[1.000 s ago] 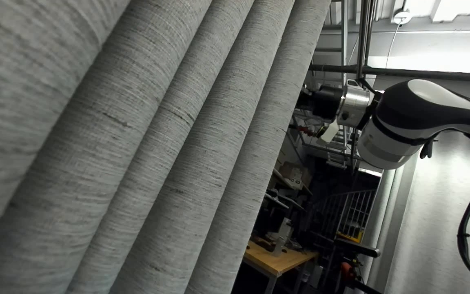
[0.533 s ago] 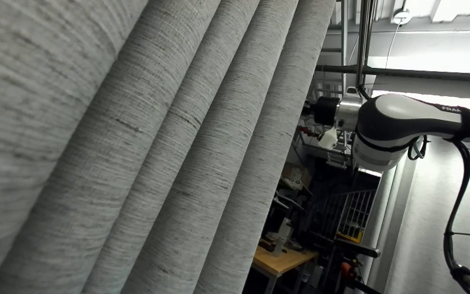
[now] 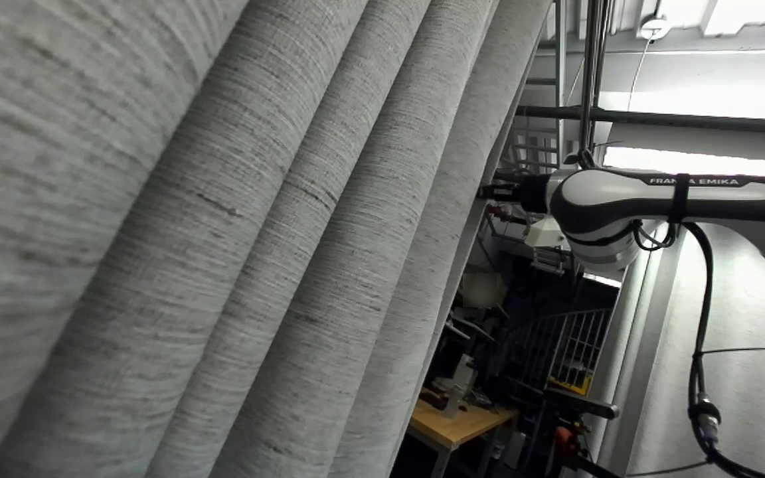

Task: Slide the curtain to the right to close it

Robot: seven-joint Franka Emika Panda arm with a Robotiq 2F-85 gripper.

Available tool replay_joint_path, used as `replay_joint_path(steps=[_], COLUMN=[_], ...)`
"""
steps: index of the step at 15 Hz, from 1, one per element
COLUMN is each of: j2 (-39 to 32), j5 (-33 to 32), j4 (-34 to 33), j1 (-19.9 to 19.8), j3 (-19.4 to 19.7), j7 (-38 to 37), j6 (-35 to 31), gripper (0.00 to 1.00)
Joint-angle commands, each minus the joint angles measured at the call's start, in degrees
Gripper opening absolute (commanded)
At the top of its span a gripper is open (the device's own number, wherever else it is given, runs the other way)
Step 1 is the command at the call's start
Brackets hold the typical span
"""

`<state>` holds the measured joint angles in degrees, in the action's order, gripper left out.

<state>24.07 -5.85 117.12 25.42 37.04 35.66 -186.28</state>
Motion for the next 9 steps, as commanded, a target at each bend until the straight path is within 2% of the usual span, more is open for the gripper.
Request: replay_joint_path(steps=[1, 6, 9], j2=[-10.03, -19.56, -25.98], j5=[0.82, 0.92, 0.5], j4=[-9.48, -19.38, -26.63], j1=[-7.74, -16.76, -23.04], j3=[0.36, 2.15, 2.31], j7=[-1.87, -2.76, -5.69], j6=[0.12, 0.53, 2.18], gripper=[0.01, 0.01, 0.01])
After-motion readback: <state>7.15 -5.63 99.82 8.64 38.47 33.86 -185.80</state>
